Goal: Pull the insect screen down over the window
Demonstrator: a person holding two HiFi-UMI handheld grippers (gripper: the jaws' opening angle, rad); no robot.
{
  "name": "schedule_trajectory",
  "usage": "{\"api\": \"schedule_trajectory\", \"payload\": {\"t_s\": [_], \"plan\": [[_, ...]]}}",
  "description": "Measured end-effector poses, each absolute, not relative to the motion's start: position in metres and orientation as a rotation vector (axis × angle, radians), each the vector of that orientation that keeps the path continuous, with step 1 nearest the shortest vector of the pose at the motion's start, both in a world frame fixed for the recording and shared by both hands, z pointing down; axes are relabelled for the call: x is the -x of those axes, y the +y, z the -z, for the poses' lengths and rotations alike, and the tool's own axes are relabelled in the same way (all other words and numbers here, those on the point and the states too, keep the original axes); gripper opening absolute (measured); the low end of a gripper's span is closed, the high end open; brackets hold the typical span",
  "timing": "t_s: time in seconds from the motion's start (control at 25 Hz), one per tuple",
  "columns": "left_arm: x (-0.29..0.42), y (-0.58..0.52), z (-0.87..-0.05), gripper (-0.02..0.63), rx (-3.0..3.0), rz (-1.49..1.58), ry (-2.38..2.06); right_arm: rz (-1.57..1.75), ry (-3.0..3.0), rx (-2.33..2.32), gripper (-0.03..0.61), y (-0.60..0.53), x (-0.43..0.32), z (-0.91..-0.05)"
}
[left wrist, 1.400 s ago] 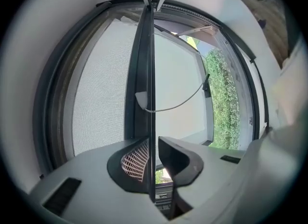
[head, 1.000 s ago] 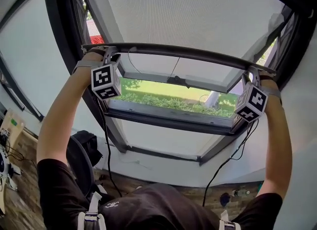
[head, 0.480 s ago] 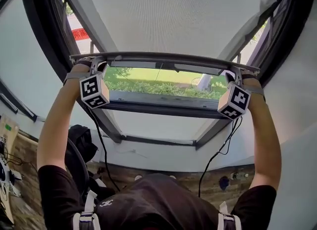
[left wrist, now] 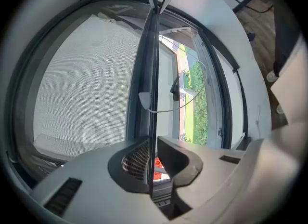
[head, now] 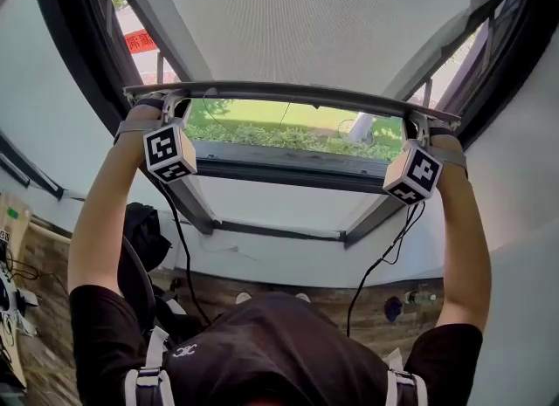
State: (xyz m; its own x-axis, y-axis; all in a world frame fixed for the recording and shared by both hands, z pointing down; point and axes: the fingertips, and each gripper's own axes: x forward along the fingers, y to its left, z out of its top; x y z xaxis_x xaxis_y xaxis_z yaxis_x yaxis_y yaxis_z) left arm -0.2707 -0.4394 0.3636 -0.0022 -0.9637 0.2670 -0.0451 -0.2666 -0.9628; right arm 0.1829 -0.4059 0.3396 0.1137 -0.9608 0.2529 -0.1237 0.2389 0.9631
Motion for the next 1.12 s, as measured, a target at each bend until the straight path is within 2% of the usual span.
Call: {"api": "schedule_trajectory", "payload": {"t_s": [0.28, 1.12], "plan": [[0.270, -0.438, -0.405, 0.038, 1.490, 1.437, 1.068, 0.803, -1.330, -1.093, 0.040, -0.404, -0.184, -0.385], [0.269, -0.438, -0.515, 0.035, 1.646, 1.524, 1.046, 0.642, -1.380, -1.027, 0.035, -0.405, -0.183, -0.490]]}}
